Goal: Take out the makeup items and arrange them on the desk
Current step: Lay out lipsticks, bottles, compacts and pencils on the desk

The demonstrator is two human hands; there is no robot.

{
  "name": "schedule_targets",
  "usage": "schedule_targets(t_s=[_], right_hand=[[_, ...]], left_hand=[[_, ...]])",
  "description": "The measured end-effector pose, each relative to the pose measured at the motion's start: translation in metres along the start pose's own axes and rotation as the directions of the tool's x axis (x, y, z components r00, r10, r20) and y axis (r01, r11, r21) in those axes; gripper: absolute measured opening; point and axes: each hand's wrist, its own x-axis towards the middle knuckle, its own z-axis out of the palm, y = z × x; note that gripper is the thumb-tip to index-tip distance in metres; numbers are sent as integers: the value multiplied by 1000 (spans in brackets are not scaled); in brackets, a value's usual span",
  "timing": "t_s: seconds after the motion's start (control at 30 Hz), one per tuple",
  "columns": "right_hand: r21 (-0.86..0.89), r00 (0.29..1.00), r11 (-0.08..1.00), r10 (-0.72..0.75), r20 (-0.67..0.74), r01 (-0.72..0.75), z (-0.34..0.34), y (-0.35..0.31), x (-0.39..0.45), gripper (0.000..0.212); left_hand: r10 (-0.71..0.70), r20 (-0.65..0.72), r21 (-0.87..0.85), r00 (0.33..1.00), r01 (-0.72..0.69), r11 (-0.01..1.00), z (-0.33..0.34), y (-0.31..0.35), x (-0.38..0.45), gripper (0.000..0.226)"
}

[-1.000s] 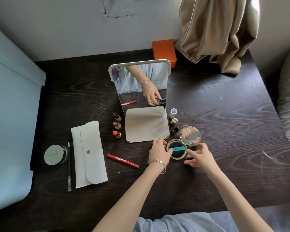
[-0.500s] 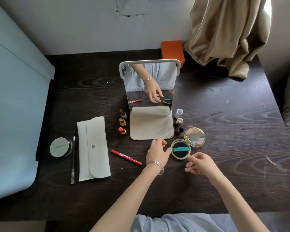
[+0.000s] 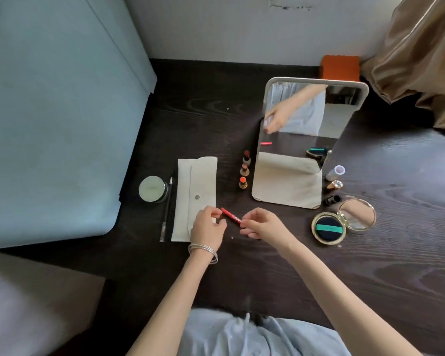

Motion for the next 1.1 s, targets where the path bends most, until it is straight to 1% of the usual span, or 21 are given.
schedule_targets(t_s=[0.17, 0.27, 0.33, 0.4, 0.43, 0.5, 0.57, 0.6, 0.67, 0.73, 0.8, 0.87, 0.93, 1.0, 1.03, 1.1], right_hand=[[-66, 998, 997, -31, 46, 34, 51, -18, 17, 5], [-88, 998, 995, -37, 49, 41, 79, -30, 26, 14], [-90, 998, 995, -39, 51, 44, 95, -35, 31, 21], [-83, 997, 995, -45, 57, 49, 109, -39, 36, 24], [-80, 997, 996, -46, 59, 50, 115, -41, 39, 24], [-69, 997, 996, -48, 53, 52, 125, -43, 43, 24], [-39, 998, 998, -46, 35, 47, 132, -42, 46, 24], [-29, 999, 999, -42, 25, 43, 134, -42, 47, 24], [-4, 999, 999, -36, 1, 36, 137, -41, 47, 23], [47, 999, 998, -38, -25, 39, 136, -42, 46, 22], [114, 997, 992, -44, -64, 51, 134, -45, 44, 22], [193, 995, 980, -33, -94, 51, 129, -50, 41, 27], [299, 997, 954, -1, -74, 23, 122, -53, 36, 32], [449, 999, 893, 43, -3, -37, 113, -50, 29, 39], [553, 996, 829, 74, 44, -86, 108, -48, 25, 44], [739, 986, 652, 121, 117, -168, 93, -40, 15, 54]], left_hand=[[-55, -90, 12, 994, 56, 998, -50, -30, 15, 24], [-33, -146, 53, 989, 41, 998, -77, -44, 27, 25], [10, -181, 151, 983, 18, 988, -95, -52, 39, 28], [71, -195, 304, 978, -9, 953, -111, -59, 57, 36], [107, -177, 385, 978, -31, 922, -118, -62, 67, 42], [143, -78, 490, 987, -87, 868, -127, -68, 87, 59], [113, 57, 482, 992, -126, 867, -130, -68, 103, 74], [98, 107, 460, 989, -137, 877, -130, -67, 109, 77], [98, 150, 452, 984, -156, 878, -131, -63, 117, 72], [91, 156, 471, 984, -155, 868, -134, -54, 118, 65], [110, 155, 488, 982, -173, 856, -139, -44, 113, 63], [191, 181, 478, 965, -256, 840, -142, -31, 101, 64], [277, 270, 381, 922, -366, 849, -138, -15, 83, 65], [338, 384, 290, 859, -459, 840, -124, 1, 63, 64], [354, 423, 268, 834, -489, 830, -114, 9, 53, 63], [365, 455, 245, 812, -508, 826, -94, 19, 37, 62]])
